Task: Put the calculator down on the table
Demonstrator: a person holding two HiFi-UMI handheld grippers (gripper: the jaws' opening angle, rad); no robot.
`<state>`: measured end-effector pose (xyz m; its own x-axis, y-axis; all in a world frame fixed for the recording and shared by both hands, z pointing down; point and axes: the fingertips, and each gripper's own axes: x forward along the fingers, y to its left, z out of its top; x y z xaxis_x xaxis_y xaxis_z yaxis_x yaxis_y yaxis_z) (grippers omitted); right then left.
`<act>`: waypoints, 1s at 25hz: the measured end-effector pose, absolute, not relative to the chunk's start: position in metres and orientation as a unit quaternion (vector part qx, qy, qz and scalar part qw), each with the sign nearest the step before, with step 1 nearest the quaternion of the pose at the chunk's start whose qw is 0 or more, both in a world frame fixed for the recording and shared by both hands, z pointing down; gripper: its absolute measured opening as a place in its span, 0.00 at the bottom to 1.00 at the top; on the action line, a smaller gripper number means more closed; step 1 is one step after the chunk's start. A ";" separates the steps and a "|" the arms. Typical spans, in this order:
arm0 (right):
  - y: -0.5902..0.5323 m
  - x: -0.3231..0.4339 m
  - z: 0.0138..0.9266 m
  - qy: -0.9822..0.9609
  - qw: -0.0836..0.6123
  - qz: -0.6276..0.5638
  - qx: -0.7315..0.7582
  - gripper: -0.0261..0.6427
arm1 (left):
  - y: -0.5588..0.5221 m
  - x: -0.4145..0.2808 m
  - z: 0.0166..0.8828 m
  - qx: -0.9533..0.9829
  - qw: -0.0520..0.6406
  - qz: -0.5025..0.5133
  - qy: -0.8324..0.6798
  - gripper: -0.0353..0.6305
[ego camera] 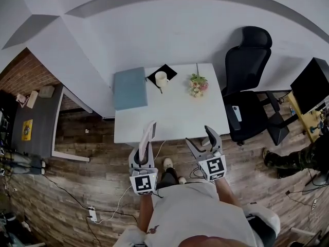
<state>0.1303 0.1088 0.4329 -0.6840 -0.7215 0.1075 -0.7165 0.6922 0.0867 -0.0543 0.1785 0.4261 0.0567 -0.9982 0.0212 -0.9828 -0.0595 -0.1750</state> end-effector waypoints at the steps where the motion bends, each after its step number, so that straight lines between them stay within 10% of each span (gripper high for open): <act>1: 0.104 0.128 0.433 -0.917 0.067 -0.019 0.393 0.58 | 0.174 -0.057 0.425 -0.725 0.054 -0.067 0.683 0.16; 25: 0.010 0.058 0.438 -0.889 0.095 -0.015 0.448 0.58 | 0.061 -0.135 0.432 -0.763 0.049 -0.044 0.642 0.16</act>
<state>0.0580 0.0099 0.4381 -0.5809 -0.7989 0.1558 -0.7930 0.5987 0.1127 -0.1346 0.0608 0.4322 0.1706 -0.9853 0.0038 -0.9768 -0.1697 -0.1309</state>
